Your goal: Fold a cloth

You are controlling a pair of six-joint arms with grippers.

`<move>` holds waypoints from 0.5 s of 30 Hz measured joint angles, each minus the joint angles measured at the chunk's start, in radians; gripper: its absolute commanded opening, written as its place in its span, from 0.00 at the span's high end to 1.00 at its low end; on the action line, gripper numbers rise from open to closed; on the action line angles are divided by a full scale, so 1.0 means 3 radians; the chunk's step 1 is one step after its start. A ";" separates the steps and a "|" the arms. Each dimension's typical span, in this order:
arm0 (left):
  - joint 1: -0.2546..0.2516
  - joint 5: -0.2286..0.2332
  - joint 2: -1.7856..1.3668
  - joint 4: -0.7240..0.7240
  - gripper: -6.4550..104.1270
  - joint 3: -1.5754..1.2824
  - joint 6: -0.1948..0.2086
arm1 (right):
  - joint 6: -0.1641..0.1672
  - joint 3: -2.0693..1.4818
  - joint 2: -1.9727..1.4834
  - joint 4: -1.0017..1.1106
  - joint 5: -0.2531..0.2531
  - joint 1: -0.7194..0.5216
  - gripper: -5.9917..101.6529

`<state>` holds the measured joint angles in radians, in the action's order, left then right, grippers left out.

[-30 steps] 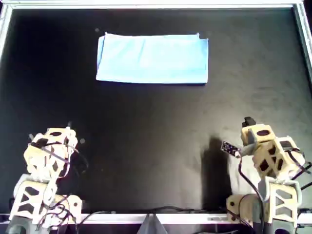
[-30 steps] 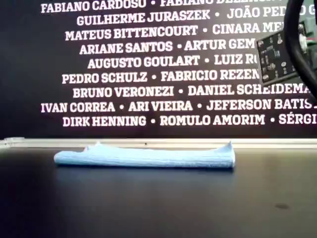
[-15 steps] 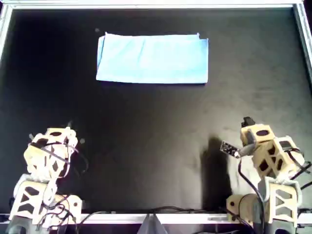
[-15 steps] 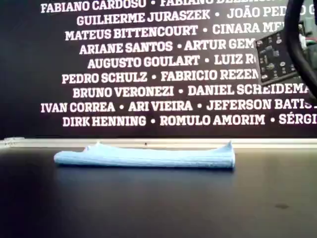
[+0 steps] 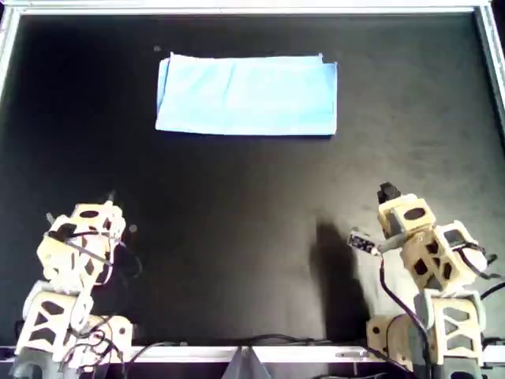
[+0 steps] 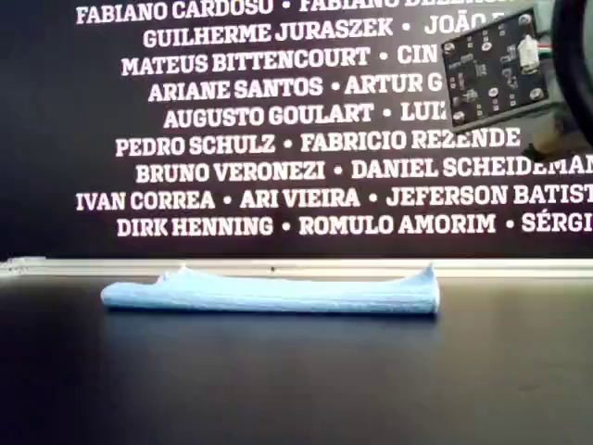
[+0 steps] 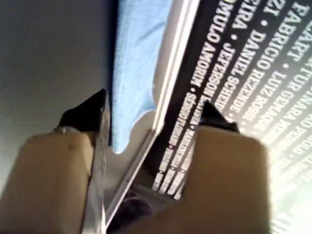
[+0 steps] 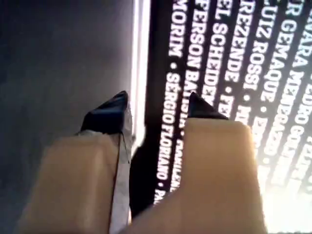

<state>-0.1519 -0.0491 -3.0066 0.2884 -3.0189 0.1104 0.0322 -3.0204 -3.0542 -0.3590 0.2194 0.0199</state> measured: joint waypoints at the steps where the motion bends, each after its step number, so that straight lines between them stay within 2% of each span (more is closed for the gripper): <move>1: 0.0000 0.0000 0.0092 -0.0092 0.13 0.0000 0.0000 | 0.0000 0.0000 0.0036 0.0000 0.0000 0.0010 0.39; 5: 0.0000 0.0000 0.0527 -0.0455 0.03 -0.0005 0.0000 | 0.0000 0.0000 0.0046 0.0179 0.0046 0.0056 0.28; 10: 0.0000 0.0000 0.0726 -0.0864 0.04 -0.0010 0.0000 | 0.0000 0.0000 0.0046 0.0798 0.0046 0.0082 0.25; 15: 0.0000 0.0000 0.0736 -0.0966 0.04 -0.0010 0.0020 | 0.0000 0.0000 0.0046 0.0895 0.0051 0.0051 0.25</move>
<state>-0.1519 -0.0491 -2.7857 -0.0015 -3.0219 0.1166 0.0322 -3.0204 -3.0403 -0.0905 0.2347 0.0353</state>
